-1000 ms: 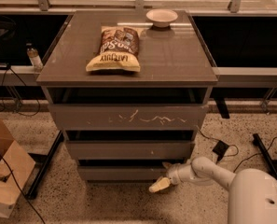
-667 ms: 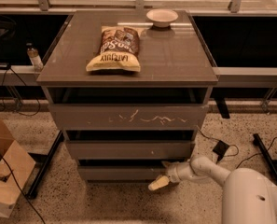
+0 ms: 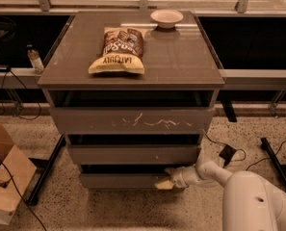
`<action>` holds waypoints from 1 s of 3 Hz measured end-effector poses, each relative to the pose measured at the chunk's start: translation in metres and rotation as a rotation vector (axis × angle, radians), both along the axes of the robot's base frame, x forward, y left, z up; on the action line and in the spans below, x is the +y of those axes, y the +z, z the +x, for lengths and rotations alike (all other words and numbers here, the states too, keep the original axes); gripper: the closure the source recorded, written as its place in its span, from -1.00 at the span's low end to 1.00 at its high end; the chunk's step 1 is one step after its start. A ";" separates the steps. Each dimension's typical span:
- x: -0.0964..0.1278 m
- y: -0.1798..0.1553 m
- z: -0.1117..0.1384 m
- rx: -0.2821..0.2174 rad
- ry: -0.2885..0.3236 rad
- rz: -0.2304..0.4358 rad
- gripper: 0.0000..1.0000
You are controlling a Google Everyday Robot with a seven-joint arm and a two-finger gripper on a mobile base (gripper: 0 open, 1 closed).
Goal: Open bottom drawer
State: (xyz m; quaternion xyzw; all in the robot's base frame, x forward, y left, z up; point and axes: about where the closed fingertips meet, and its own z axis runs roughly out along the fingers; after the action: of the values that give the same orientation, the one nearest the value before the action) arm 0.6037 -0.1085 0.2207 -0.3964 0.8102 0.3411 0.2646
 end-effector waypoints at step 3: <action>0.005 -0.003 -0.038 0.092 0.042 -0.025 -0.04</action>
Offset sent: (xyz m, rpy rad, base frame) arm -0.2239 0.0610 -0.0189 -0.0683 0.4623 0.2577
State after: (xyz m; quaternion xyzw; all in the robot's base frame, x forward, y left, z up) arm 0.5652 -0.1038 0.2182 -0.4005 0.8172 0.3544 0.2150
